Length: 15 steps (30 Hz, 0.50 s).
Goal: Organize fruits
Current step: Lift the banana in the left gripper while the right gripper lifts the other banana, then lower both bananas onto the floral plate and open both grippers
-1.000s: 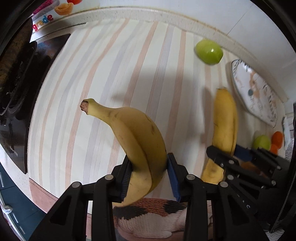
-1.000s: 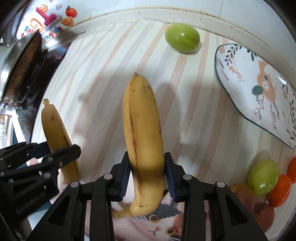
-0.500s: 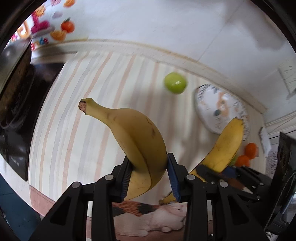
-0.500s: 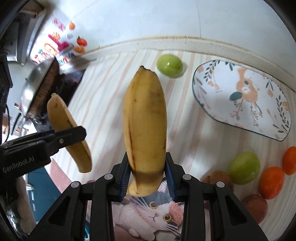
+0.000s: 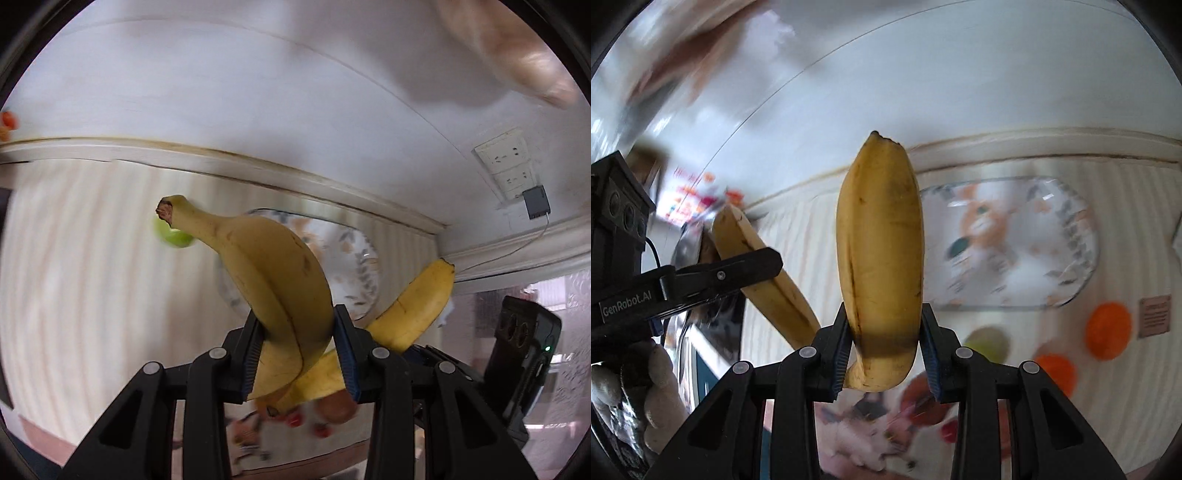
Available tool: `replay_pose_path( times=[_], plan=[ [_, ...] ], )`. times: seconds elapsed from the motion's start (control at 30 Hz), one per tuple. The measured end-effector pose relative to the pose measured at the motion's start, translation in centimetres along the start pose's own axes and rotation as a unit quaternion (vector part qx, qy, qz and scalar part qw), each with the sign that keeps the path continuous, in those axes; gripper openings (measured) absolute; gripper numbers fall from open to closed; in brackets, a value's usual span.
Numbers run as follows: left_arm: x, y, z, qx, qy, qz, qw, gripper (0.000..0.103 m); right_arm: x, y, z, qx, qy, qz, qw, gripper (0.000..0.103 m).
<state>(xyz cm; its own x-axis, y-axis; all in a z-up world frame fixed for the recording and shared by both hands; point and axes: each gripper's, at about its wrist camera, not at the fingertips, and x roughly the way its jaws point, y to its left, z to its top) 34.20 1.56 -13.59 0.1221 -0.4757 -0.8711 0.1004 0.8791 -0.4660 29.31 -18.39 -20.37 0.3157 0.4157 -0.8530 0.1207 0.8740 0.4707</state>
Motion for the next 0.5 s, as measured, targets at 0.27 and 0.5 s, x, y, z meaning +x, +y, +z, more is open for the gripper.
replay_pose_path(
  times=[0.27, 0.5],
  plan=[
    [9.9, -1.1, 5.8, -0.048, 0.093, -0.024, 0.9942, 0.034, 3.9, -9.0, 4.4, 0.085, 0.048, 0.002, 0.995, 0.037],
    [15.7, 0.1, 7.8, -0.1, 0.137, -0.025, 0.9852, 0.034, 7.6, -13.5, 5.8, 0.148, 0.087, 0.018, 0.985, 0.037]
  ],
)
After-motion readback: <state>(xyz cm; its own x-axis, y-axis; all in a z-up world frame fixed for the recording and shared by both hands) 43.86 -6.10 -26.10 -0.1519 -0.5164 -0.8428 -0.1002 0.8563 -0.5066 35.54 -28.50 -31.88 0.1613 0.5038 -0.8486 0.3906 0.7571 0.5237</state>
